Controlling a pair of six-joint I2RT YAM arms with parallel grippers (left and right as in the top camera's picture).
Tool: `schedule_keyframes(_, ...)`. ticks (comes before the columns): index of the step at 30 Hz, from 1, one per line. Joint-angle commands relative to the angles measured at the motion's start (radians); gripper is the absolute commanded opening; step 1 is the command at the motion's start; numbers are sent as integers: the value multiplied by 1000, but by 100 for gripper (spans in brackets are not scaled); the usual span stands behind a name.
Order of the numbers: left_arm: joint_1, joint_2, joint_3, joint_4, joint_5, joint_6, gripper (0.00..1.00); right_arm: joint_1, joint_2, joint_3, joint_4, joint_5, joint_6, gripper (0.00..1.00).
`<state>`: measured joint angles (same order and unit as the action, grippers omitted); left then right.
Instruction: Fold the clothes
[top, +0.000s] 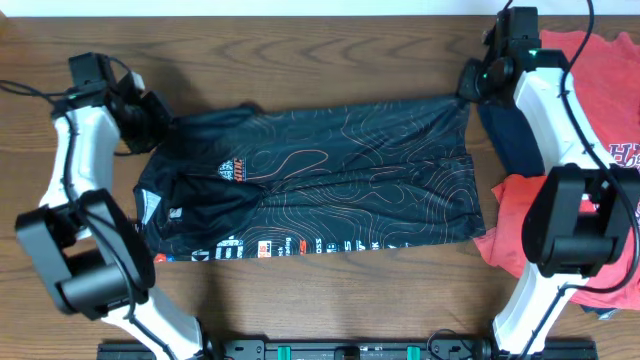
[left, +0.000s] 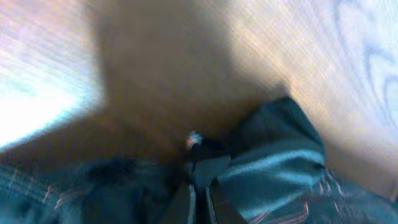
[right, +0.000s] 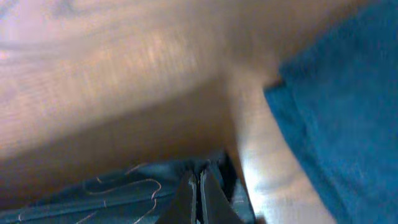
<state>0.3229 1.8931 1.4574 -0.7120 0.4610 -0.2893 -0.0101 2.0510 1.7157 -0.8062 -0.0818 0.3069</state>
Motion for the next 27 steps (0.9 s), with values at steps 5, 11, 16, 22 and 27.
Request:
schedule_keyframes(5,55,-76,0,-282,-5,26,6,-5,-39,5,-253,79,7,1)
schedule_keyframes(11,107,-76,0,-444,-5,45,6,-5,-39,5,-418,193,7,1)
schedule_keyframes(16,143,-76,-1,-556,-9,60,6,-8,-39,5,-512,232,6,1)
schedule_keyframes(22,146,-76,-42,-593,-26,83,6,-3,-39,3,-600,231,6,1)
schedule_keyframes(27,146,-76,-93,-612,-141,83,6,-3,-39,2,-697,231,-10,1)
